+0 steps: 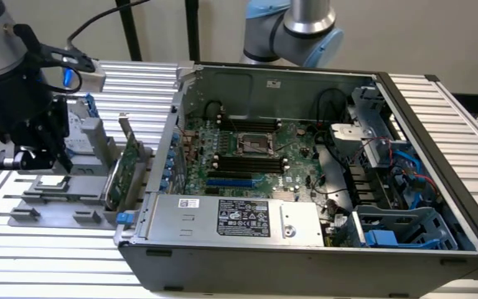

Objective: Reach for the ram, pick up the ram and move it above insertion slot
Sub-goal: 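Pick up the ram and move it above insertion slot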

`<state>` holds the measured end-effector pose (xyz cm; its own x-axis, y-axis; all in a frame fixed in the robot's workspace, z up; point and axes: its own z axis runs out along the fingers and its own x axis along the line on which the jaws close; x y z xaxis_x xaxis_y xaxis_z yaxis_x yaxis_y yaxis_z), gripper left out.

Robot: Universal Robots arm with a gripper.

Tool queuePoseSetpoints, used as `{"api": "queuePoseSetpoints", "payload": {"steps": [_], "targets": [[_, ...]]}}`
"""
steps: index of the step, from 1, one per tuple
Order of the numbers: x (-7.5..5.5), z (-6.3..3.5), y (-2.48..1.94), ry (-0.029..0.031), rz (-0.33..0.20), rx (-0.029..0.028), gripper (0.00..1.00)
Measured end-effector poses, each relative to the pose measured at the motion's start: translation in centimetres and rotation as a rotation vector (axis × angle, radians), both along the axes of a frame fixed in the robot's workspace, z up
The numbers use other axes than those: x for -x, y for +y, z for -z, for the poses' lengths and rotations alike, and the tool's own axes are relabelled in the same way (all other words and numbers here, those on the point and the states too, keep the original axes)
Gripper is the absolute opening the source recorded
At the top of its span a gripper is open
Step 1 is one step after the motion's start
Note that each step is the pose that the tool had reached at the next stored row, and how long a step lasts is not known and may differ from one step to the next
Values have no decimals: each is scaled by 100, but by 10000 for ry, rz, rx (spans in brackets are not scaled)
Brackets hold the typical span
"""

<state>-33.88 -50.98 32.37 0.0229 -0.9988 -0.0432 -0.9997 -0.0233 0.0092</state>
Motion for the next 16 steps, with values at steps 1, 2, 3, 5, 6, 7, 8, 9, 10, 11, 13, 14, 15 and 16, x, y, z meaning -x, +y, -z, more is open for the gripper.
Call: {"api": "queuePoseSetpoints", "payload": {"steps": [1,2,3,5,6,7,8,9,10,11,13,14,15,16], "targets": [[-47,-42,0,2,-1,-17,14],[-91,-81,0,2,-2,-33,14],[-134,-120,0,2,-3,-49,14],[-223,-201,0,1,-6,-77,14],[-266,-243,0,0,-6,-91,14],[-312,-289,0,1,-7,-103,14],[-355,-333,0,1,-7,-115,14],[-399,-376,0,0,-8,-128,14],[-442,-420,0,1,-10,-140,14],[-487,-465,0,1,-13,-151,14],[-575,-551,0,4,-15,-171,14],[-624,-592,0,10,-16,-184,14],[-669,-626,0,16,-17,-199,14],[-715,-651,0,20,-18,-216,14]]}}
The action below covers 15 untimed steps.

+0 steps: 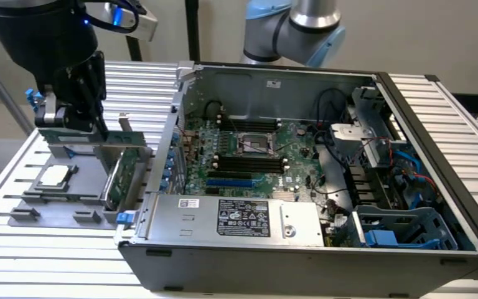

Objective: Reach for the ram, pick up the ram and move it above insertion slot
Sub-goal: 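Pick up the ram and move it above insertion slot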

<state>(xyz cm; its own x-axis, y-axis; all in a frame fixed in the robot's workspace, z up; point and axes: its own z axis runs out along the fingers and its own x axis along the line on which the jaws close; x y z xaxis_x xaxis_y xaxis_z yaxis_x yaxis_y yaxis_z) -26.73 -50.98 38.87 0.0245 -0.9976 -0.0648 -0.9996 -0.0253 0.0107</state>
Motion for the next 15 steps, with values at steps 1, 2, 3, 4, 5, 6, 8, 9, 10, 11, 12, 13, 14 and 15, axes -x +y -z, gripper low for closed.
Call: {"api": "queuePoseSetpoints", "payload": {"steps": [1,2,3,4,5,6,8,9,10,11,12,13,14,15], "targets": [[-45,-14,0,5,1,-12,14],[-91,-20,0,7,1,-24,14],[-136,-23,0,8,1,-40,14],[-181,-24,0,8,1,-51,14],[-226,-24,-1,8,0,-57,14],[-270,-24,0,9,0,-63,14],[-365,-24,0,9,1,-66,14],[-410,-24,0,10,1,-67,14],[-452,-24,1,10,0,-67,14],[-498,-24,1,11,1,-68,14],[-543,-23,2,10,1,-71,14],[-590,-23,3,10,1,-73,14],[-637,-24,3,12,0,-73,14],[-682,-24,4,13,1,-74,14]]}}
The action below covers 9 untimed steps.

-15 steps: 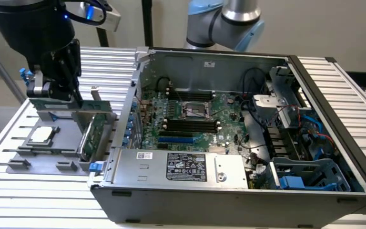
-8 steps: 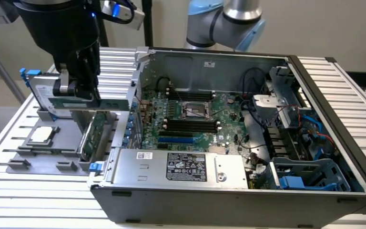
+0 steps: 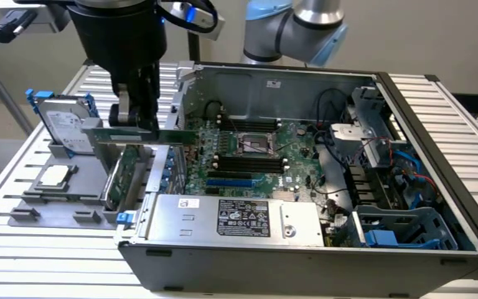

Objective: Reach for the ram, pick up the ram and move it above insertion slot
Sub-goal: 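Pick up the ram and move it above insertion slot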

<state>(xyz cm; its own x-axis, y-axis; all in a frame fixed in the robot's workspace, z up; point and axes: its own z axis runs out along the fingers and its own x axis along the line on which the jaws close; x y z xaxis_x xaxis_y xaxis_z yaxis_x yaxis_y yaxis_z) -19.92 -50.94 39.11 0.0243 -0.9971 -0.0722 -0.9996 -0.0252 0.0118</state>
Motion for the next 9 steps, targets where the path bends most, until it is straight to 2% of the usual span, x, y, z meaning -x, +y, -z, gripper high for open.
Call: {"api": "queuePoseSetpoints", "payload": {"steps": [9], "targets": [[-409,0,10,16,-1,-5,14]]}}
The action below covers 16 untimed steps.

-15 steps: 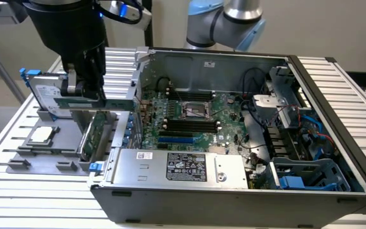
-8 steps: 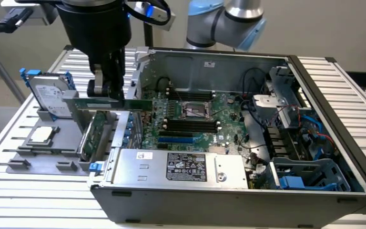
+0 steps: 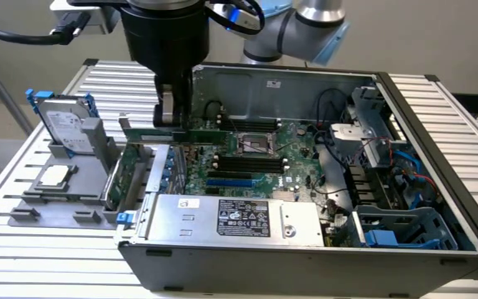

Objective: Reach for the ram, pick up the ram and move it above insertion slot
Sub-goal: 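Pick up the ram and move it above insertion slot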

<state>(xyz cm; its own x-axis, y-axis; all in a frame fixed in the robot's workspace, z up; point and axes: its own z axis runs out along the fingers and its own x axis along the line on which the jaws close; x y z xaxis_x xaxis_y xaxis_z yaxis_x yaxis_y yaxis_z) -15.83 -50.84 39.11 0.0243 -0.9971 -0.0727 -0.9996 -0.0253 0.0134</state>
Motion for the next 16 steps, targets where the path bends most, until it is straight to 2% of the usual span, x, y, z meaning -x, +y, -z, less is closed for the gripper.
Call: {"api": "queuePoseSetpoints", "payload": {"steps": [6,10,13,16], "targets": [[-274,0,15,11,1,1,14],[-455,3,48,11,1,0,14],[-558,9,114,12,0,1,14],[-622,21,228,11,2,0,14]]}}
